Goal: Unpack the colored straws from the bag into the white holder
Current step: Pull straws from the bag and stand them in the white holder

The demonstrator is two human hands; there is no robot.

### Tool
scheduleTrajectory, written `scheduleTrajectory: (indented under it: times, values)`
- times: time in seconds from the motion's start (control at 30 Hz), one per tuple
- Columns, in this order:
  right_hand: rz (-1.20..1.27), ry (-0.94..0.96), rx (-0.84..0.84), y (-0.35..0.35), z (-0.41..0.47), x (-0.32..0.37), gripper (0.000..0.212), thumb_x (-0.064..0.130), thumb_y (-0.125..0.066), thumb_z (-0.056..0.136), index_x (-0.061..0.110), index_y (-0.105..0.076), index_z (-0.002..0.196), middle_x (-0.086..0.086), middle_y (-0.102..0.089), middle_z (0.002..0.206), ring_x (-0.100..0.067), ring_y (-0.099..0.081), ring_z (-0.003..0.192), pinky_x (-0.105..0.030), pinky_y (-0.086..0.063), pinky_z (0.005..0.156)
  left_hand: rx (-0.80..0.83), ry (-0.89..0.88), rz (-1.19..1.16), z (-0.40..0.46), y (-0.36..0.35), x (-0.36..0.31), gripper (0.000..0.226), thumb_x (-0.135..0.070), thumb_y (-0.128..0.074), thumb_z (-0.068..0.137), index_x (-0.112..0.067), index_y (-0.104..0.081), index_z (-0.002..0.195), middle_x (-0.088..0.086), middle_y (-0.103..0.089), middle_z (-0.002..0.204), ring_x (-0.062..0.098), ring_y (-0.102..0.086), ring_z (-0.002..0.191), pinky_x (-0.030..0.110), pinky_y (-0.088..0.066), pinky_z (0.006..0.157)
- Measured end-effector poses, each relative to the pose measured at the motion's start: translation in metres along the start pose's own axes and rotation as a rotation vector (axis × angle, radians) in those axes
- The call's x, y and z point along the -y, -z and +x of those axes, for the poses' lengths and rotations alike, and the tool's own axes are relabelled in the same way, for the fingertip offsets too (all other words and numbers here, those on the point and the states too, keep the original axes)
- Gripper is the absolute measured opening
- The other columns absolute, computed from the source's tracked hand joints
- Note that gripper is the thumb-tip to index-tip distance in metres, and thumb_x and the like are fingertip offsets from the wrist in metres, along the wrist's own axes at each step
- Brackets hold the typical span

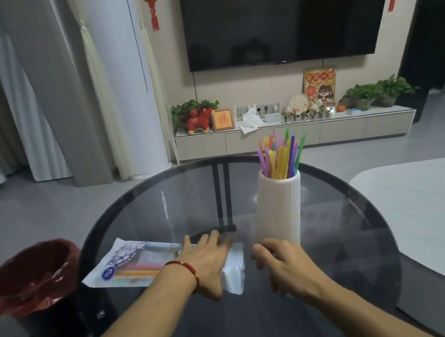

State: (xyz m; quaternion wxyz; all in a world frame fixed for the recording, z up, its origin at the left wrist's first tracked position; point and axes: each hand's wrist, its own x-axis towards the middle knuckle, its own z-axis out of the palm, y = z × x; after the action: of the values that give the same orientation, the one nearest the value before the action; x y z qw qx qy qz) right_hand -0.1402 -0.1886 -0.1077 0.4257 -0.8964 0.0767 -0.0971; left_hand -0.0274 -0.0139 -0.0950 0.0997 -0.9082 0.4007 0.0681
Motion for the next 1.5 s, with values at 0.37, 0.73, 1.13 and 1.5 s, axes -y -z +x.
scheduleTrajectory:
  times: [0.37, 0.73, 1.13, 1.5]
  values:
    - [0.762, -0.551, 0.225, -0.022, -0.010, 0.024, 0.058, 0.055, -0.044, 0.104, 0.005, -0.075, 0.105, -0.018, -0.075, 0.089, -0.020, -0.060, 0.049, -0.027, -0.048, 0.046, -0.359, -0.064, 0.451, -0.034, 0.043, -0.028, 0.127, -0.039, -0.085, 0.065, -0.015, 0.001, 0.156, 0.019, -0.026, 0.144, 0.040, -0.030, 0.134, 0.079, 0.000, 0.107]
    - [0.608, -0.266, 0.005, -0.023, -0.002, 0.014, 0.021, 0.020, -0.066, 0.103, 0.007, -0.080, 0.095, -0.006, -0.078, 0.072, -0.010, -0.065, 0.057, -0.020, -0.055, 0.060, -0.283, 0.036, 0.173, -0.027, 0.019, -0.003, 0.129, -0.034, -0.081, 0.066, -0.023, 0.011, 0.156, 0.011, -0.019, 0.146, 0.032, -0.025, 0.135, 0.075, -0.006, 0.112]
    - [0.506, -0.009, -0.278, 0.065, -0.015, 0.003, 0.010, 0.012, -0.079, 0.090, 0.013, -0.083, 0.081, -0.009, -0.076, 0.067, -0.012, -0.069, 0.058, -0.021, -0.058, 0.057, -0.026, 0.147, 0.011, -0.022, 0.010, 0.013, 0.142, -0.029, -0.087, 0.064, -0.031, 0.024, 0.153, 0.007, -0.019, 0.151, 0.027, -0.026, 0.142, 0.078, -0.001, 0.110]
    - [0.362, 0.188, -0.467, 0.139, -0.055, 0.012, 0.007, 0.028, -0.081, 0.079, 0.025, -0.084, 0.085, -0.002, -0.076, 0.068, -0.011, -0.068, 0.054, -0.017, -0.057, 0.052, -0.053, -0.075, -0.364, -0.020, 0.040, -0.011, 0.127, -0.077, -0.066, 0.066, -0.027, 0.008, 0.157, -0.006, 0.003, 0.166, 0.019, 0.003, 0.152, 0.055, -0.005, 0.122]
